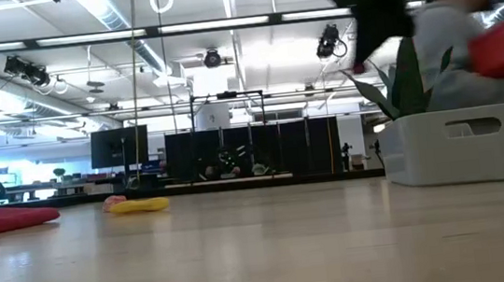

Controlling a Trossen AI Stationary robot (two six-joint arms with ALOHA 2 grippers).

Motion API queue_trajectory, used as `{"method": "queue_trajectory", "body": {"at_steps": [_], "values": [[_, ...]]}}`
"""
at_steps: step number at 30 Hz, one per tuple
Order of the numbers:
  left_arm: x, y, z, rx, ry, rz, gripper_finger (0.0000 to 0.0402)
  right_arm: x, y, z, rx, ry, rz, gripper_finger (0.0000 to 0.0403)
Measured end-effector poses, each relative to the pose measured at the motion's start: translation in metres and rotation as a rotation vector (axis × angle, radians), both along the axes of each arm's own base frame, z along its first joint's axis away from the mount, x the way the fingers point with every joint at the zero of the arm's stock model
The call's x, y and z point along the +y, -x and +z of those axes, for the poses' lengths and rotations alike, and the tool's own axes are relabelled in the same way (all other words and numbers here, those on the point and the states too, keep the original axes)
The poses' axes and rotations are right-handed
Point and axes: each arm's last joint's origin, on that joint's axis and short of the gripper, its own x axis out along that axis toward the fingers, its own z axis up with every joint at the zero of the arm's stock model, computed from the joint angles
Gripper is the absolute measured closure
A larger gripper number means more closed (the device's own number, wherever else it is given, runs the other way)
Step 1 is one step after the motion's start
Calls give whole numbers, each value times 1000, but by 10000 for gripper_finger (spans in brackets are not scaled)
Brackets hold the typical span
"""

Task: Pick and placing Produce into tupperware
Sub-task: Put the red cherry into the bin, then put the peach into the bin

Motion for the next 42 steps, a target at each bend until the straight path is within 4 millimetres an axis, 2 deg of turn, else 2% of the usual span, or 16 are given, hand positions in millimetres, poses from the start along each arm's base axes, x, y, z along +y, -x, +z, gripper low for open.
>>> {"method": "queue_trajectory", "body": {"at_steps": [3, 6, 14, 19, 24, 28, 35, 39, 42], "values": [[-1, 4, -10, 101, 45, 8, 238, 12, 24, 0, 125, -56, -98, 389], [-3, 10, -19, 203, 104, 27, 244, 20, 36, -10, 221, -47, -172, 397], [-6, 12, -49, 400, 253, 89, 261, 30, 35, -56, 329, -164, -131, 381], [-9, 1, -84, 531, 328, 121, 273, 30, 35, -74, 394, -137, -135, 366], [-9, -16, -129, 636, 295, 74, 284, 29, 32, -78, 423, -89, -40, 338], [-7, -22, -160, 702, 271, 50, 292, 29, 32, -78, 429, -77, -22, 309], [-3, -19, -194, 793, 323, 102, 302, 28, 31, -78, 409, -63, -44, 266], [-2, -21, -213, 792, 357, 139, 302, 28, 16, -69, 259, -45, -75, 259], [-3, -21, -231, 802, 362, 143, 293, 30, -2, -58, 87, 27, -14, 260]]}}
